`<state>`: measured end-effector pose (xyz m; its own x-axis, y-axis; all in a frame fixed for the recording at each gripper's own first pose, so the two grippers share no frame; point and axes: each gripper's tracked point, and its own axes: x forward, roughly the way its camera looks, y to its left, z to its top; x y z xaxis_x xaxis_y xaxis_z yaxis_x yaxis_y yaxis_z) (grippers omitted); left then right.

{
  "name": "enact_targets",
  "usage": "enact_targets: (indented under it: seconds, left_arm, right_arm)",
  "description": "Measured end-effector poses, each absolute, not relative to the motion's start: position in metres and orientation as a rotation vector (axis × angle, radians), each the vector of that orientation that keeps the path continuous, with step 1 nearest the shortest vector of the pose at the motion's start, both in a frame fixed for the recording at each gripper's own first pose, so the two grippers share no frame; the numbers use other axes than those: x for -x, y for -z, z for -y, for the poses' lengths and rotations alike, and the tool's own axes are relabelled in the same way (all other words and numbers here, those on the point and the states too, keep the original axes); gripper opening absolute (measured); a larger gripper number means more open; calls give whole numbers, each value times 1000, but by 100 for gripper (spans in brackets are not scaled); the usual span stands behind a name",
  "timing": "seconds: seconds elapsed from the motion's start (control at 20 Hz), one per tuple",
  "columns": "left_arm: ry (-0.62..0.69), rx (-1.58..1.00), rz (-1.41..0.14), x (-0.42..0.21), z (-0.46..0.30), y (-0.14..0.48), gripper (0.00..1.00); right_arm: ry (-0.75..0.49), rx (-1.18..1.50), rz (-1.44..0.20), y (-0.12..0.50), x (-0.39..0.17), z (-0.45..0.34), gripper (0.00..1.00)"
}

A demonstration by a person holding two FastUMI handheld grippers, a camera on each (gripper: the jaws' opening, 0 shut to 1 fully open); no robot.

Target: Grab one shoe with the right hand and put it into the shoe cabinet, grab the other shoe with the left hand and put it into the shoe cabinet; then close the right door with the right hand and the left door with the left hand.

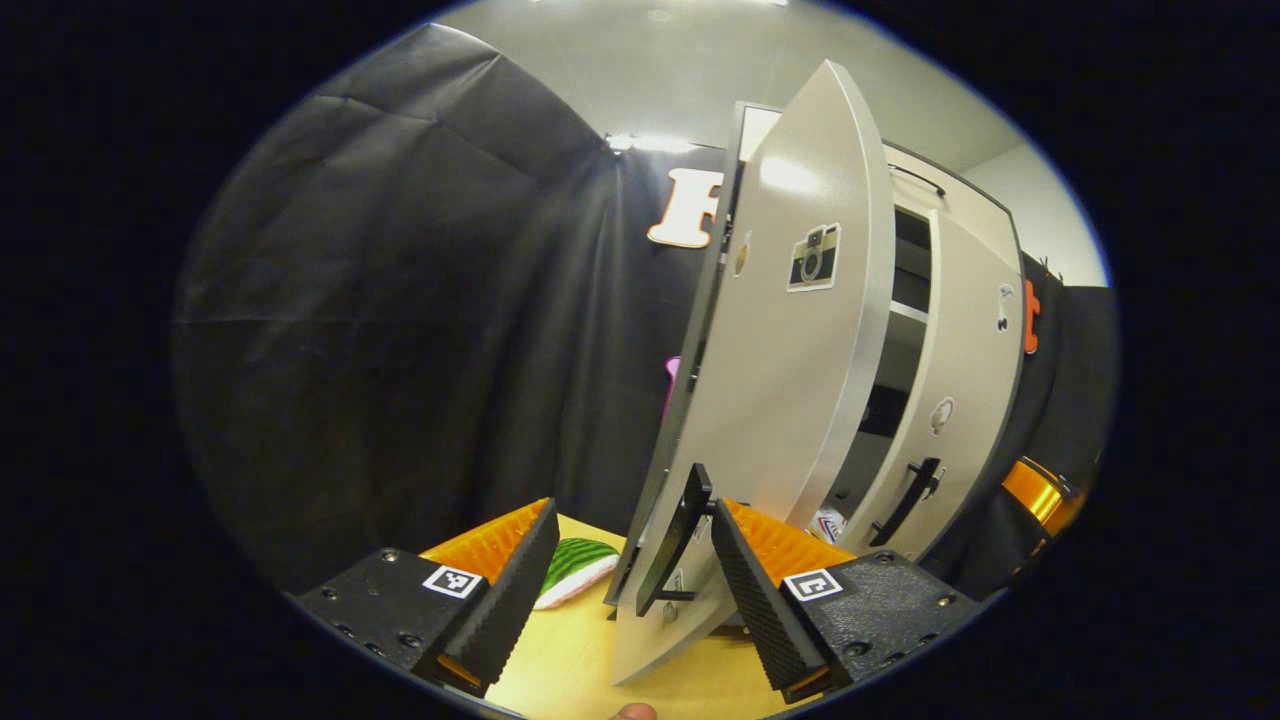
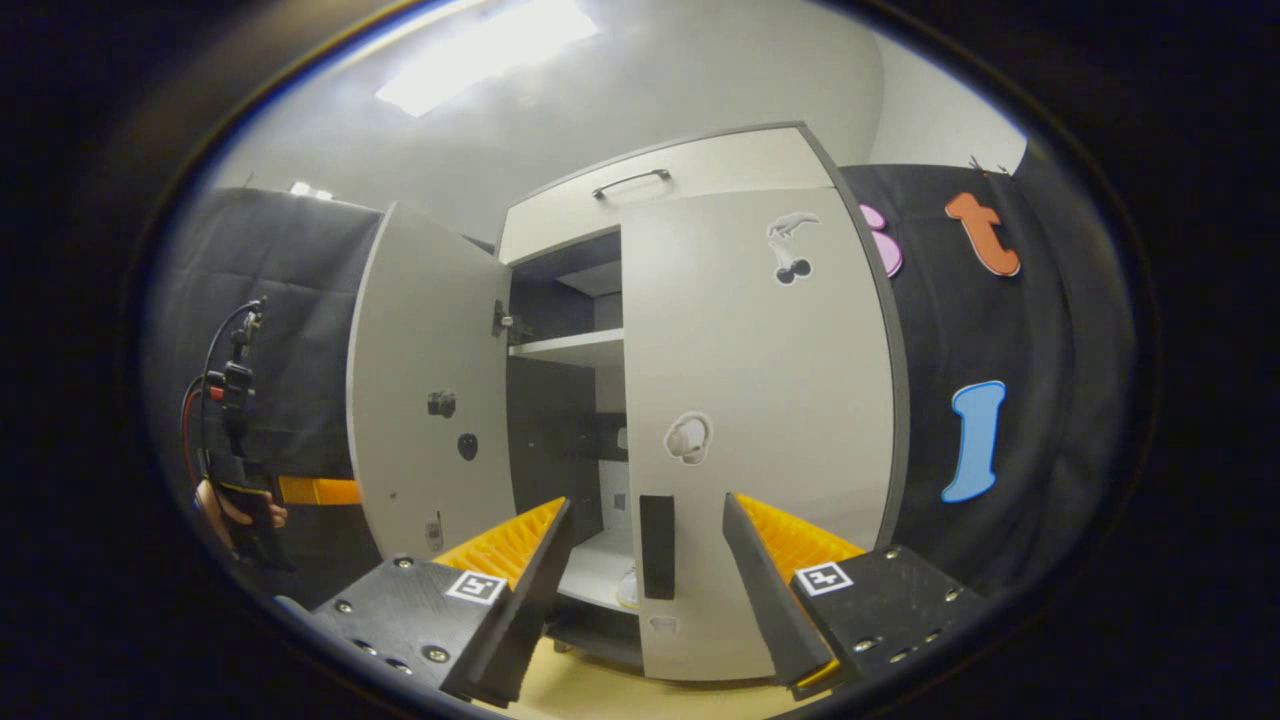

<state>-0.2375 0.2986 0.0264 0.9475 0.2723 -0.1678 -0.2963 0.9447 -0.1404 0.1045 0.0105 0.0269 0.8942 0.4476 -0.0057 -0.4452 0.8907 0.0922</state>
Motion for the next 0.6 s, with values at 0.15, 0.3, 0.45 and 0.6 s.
enact_targets:
  seconds: [0.15, 0.3, 0.45, 0.6]
  left_arm:
    - [-232, 160, -150, 235, -297, -28, 94]
    - [-172, 174, -151, 231, -292, -27, 94]
    - [-113, 175, -156, 227, -288, -26, 94]
    - [-60, 155, -147, 223, -279, -31, 94]
  right_arm:
    - [-443, -93, -23, -29, -101, 0, 89]
    - [-420, -95, -18, -31, -99, 10, 89]
    - [-396, -93, -15, -32, -96, 19, 89]
    - [-370, -97, -10, -32, -95, 29, 89]
